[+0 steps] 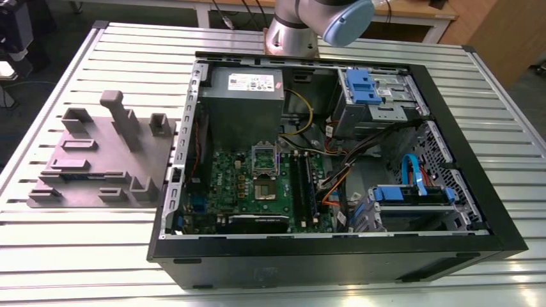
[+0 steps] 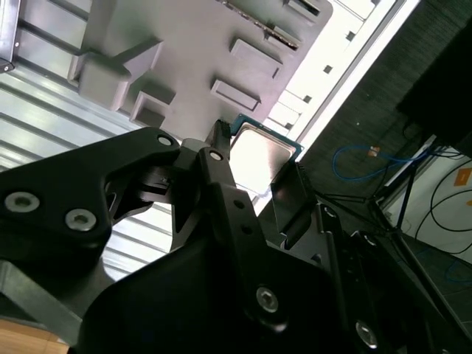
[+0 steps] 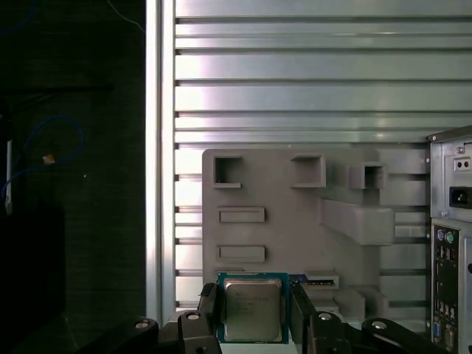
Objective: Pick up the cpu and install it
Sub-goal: 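Pick up the cpu and move it towards the insertion slot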
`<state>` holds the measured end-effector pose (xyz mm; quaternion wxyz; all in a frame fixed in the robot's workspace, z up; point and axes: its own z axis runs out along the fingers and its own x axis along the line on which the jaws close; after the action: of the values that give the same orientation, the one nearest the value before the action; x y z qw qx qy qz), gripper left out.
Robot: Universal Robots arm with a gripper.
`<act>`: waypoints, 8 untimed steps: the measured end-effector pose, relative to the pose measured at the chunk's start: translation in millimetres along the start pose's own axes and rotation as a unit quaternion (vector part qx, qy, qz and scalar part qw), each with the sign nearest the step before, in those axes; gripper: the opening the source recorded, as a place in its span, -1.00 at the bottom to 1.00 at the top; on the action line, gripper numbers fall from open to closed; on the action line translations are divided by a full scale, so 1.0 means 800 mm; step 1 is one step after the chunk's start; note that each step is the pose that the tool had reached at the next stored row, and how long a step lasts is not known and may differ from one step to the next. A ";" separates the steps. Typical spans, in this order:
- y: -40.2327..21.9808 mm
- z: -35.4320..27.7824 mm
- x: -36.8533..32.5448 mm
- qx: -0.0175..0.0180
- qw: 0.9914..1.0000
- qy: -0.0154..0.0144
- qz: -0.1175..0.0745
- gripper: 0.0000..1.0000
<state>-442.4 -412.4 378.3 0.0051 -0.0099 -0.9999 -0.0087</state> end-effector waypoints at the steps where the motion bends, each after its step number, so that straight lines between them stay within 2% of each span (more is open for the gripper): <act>1: 0.0000 0.0000 -0.0012 0.000 1.000 0.000 0.000 -0.06; 8: 0.0002 0.0001 -0.0074 0.000 1.000 0.000 0.000 -0.06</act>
<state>-436.5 -412.3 378.2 0.0050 -0.0100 -0.9999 -0.0087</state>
